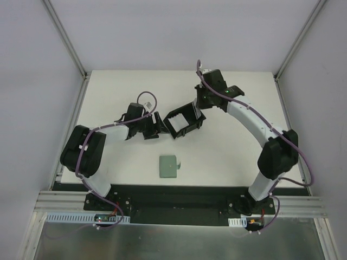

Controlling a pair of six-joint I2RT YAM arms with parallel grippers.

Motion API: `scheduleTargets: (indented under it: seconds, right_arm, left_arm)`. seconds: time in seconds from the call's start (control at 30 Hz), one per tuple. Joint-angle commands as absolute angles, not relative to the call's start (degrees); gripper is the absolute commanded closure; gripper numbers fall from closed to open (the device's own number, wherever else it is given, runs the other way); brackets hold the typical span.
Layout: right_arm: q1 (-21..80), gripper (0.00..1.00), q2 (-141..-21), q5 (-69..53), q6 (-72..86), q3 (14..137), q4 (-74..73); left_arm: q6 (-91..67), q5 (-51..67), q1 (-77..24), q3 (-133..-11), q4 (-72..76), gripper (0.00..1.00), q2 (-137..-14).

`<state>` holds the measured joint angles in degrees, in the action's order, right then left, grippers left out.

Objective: Put the credit cards into the card holder
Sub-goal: Pick up the credit card from the storage box, then open the card holder at the corner of the board.

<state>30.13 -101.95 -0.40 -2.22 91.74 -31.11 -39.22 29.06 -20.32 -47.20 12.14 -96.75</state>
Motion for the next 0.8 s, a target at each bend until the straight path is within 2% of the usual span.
scheduleTargets:
  seconds: [0.0,0.17,0.37,0.5,0.6,0.77]
  right_arm:
    - [30.4,1.00,-90.7,-1.6,-0.8,85.4,-31.2]
    - [34.2,1.00,-79.9,-5.9,6.9,70.2,-27.5]
    - [42.6,1.00,-71.0,-8.5,25.0,54.6,-11.2]
    - [48.1,1.00,-72.2,-5.4,29.6,52.1,-8.7]
    - [50.3,1.00,-76.0,-6.0,31.3,51.6,-7.3]
    - [53.6,1.00,-81.6,-4.4,32.2,52.2,-8.0]
  left_arm:
    - [-36.7,25.8,-20.7,-44.0,9.3,0.29,-90.0]
    - [-35.0,24.5,-20.8,-39.4,5.7,0.30,-83.2]
    - [-32.3,21.9,-21.1,-33.6,0.3,0.37,-73.4]
    - [-30.7,20.5,-21.1,-31.6,-4.4,0.37,-68.1]
    - [-29.8,19.7,-21.2,-30.8,-6.3,0.30,-65.6]
    - [-29.7,20.4,-21.3,-29.3,-7.7,0.26,-63.2]
